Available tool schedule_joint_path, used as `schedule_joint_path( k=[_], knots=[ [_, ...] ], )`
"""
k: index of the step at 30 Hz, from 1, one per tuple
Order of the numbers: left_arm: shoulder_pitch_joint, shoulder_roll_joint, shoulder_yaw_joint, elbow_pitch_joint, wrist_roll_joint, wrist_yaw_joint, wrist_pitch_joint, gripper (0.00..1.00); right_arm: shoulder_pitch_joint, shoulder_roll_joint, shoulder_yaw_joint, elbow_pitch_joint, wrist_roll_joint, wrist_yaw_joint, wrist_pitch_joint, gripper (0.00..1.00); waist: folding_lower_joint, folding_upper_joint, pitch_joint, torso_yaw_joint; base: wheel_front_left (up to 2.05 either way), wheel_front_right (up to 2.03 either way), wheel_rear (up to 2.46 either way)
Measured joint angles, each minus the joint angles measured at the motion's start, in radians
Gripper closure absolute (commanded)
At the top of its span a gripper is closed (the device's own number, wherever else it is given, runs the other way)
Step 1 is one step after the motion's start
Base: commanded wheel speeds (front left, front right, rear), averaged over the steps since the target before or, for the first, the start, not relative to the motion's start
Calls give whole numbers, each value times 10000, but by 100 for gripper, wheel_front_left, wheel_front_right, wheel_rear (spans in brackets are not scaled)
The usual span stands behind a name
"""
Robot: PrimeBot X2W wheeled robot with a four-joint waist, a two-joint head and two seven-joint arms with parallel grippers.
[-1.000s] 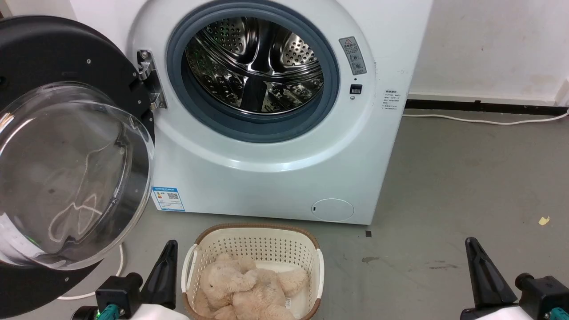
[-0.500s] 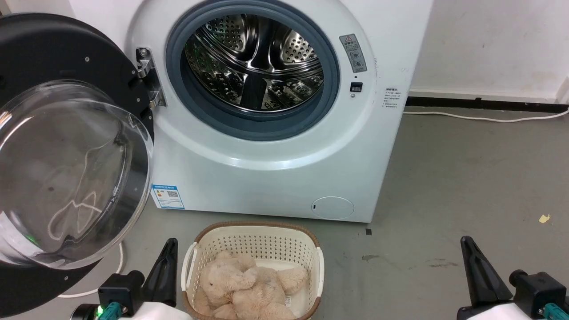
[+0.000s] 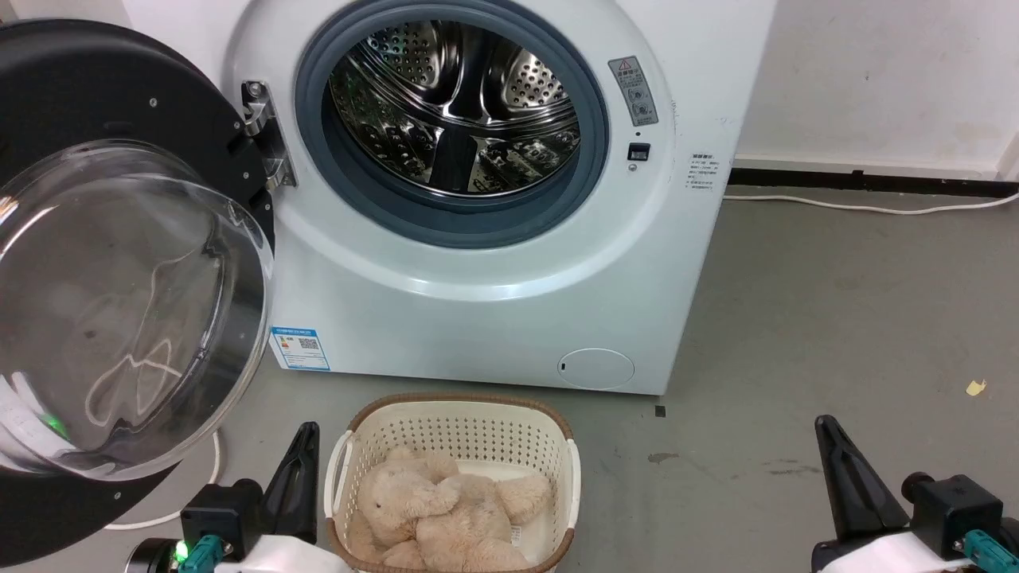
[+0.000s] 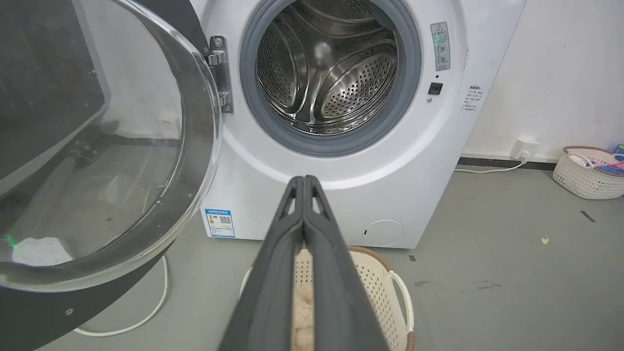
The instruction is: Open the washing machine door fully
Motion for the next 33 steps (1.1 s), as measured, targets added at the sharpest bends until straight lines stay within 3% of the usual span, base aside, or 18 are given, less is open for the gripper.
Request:
schedule_joint_path(
  k=[33],
  knots=[
    [-191, -746, 719, 19, 1206, -360, 445, 100, -255, 0, 167, 182, -274, 0, 357, 100, 0, 0, 176, -31, 0, 0, 0]
  ],
)
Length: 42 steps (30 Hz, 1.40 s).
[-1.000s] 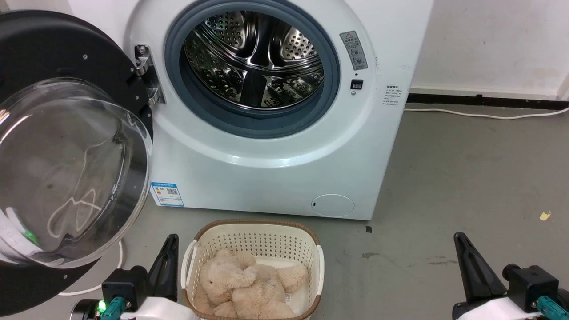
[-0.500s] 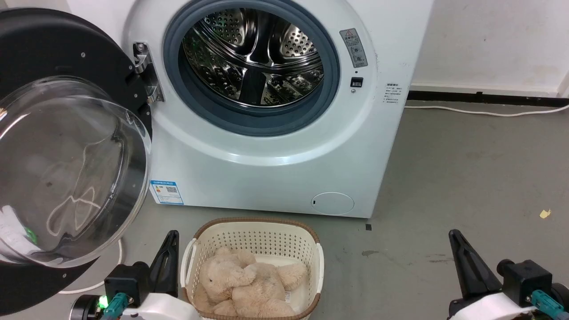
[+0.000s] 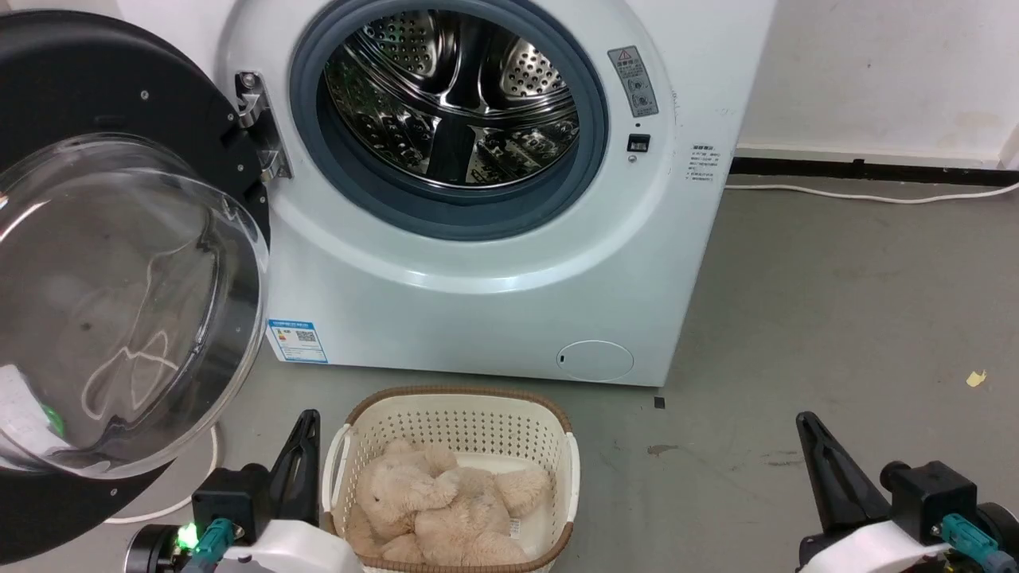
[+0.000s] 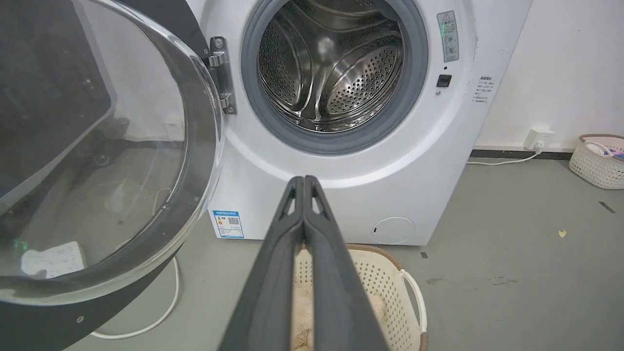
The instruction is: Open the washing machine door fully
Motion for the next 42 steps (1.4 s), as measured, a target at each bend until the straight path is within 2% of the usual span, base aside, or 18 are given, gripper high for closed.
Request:
schedule_joint_path(
  k=[42],
  knots=[
    [-197, -924, 932, 42, 1526, -604, 571, 100, -555, 0, 219, 253, -353, 2, 430, 100, -2, 0, 225, -39, 0, 0, 0]
  ],
)
